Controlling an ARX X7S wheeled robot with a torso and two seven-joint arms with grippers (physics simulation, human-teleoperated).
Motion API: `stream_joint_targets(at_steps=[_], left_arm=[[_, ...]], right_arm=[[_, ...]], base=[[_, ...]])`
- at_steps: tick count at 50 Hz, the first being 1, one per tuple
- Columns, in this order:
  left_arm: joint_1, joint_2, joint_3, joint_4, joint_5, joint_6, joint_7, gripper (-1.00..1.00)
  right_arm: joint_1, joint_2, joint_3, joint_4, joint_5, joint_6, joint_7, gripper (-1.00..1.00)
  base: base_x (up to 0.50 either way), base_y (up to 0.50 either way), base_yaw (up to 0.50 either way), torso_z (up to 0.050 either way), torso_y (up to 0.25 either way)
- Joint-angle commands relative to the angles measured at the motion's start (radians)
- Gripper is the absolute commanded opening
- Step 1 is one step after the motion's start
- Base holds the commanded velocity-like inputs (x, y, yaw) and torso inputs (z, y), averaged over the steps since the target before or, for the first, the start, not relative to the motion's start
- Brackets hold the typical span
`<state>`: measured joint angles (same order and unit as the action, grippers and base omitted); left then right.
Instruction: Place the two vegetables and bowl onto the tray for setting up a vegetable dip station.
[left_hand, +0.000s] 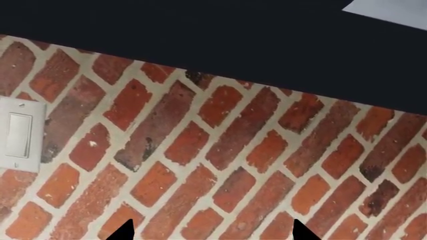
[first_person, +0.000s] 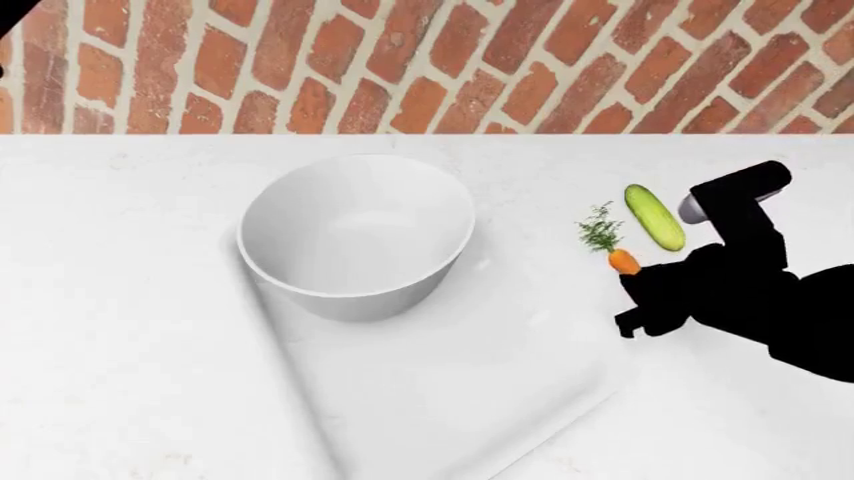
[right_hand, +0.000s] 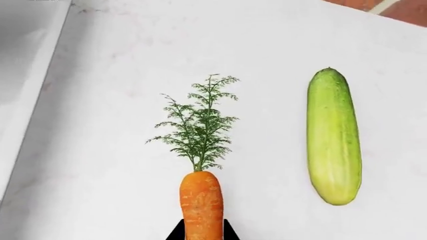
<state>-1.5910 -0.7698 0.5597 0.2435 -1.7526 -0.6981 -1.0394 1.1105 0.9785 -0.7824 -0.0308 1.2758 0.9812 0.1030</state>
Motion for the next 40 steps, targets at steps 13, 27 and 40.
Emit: stream_joint_targets(at_steps=[13, 27, 40], left_arm=[[-0.002, -0.005, -0.004, -0.005, -0.002, 0.002, 0.0, 1.0], [-0.002, -0.008, -0.005, -0.004, -0.004, 0.003, -0.003, 1.0], [-0.003, -0.008, -0.004, -0.001, -0.004, 0.002, -0.006, 1.0]], right_arm=[[0.33, 0.0, 0.021, -0.126, 0.067, 0.266, 0.001, -1.0], [0.535, 0.091, 0.106, -0.226, 0.654, 0.427, 0.202, -1.0], [0.538, 0.165, 0.073, -0.365, 0.974, 0.342, 0.268, -1.0]], base=[[0.0, 0.0, 0.0, 0.0, 0.0], [0.0, 0.0, 0.0, 0.0, 0.0], [0.0, 0.0, 0.0, 0.0, 0.0]])
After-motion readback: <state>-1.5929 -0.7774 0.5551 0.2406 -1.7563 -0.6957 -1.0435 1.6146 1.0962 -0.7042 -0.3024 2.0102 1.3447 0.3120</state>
